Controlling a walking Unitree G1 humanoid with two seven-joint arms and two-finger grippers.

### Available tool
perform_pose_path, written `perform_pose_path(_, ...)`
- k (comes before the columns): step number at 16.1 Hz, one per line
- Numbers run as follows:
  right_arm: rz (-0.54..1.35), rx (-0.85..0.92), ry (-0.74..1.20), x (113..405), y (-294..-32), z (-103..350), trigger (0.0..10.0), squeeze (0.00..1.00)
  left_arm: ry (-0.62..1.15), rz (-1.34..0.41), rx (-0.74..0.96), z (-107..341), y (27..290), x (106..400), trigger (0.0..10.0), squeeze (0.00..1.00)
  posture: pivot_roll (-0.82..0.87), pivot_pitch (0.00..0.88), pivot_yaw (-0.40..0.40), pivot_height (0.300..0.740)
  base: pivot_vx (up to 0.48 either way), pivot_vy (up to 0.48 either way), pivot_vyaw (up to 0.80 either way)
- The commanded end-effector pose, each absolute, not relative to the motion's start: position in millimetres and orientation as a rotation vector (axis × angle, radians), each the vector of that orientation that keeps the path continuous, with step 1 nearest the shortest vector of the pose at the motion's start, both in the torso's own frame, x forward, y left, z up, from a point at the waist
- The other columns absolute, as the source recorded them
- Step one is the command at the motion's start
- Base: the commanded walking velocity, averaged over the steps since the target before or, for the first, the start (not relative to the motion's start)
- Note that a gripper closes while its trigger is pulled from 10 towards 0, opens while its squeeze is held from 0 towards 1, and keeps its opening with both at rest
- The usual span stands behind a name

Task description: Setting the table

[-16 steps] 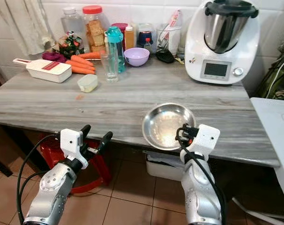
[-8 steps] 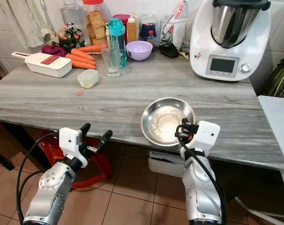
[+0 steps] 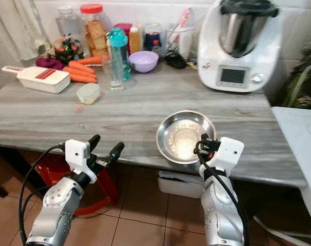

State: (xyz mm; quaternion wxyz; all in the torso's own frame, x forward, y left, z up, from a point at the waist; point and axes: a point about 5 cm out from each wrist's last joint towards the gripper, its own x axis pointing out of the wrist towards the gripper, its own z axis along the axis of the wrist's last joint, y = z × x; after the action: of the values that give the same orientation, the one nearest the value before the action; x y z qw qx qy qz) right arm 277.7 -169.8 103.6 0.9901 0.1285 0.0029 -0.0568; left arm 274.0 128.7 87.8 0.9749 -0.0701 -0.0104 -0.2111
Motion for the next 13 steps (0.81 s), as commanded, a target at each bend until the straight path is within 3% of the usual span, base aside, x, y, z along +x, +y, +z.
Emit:
perform_pose_path(1, -0.105, 0.26, -0.03, 279.2, -167.1, 112.1, 10.0, 0.0, -0.028, -0.433, -0.137, 91.2, 129.6, 274.2, 10.0, 0.0, 0.0, 0.0, 0.022, 0.74, 0.375, 0.0, 0.0)
perform_pose_path(5, -0.108, 0.263, -0.022, 278.4, -166.5, 110.0, 10.0, 0.0, -0.021, -0.433, -0.14, 89.6, 130.1, 272.7, 10.0, 0.0, 0.0, 0.0, 0.022, 0.74, 0.343, 0.0, 0.0)
perform_pose_path(13, -0.091, 0.278, 0.005, 274.8, -162.6, 102.9, 10.0, 0.0, -0.015, -0.47, -0.05, 83.7, 137.4, 257.0, 10.0, 0.0, 0.01, 0.0, 0.025, 0.74, 0.0, 0.0, 0.0)
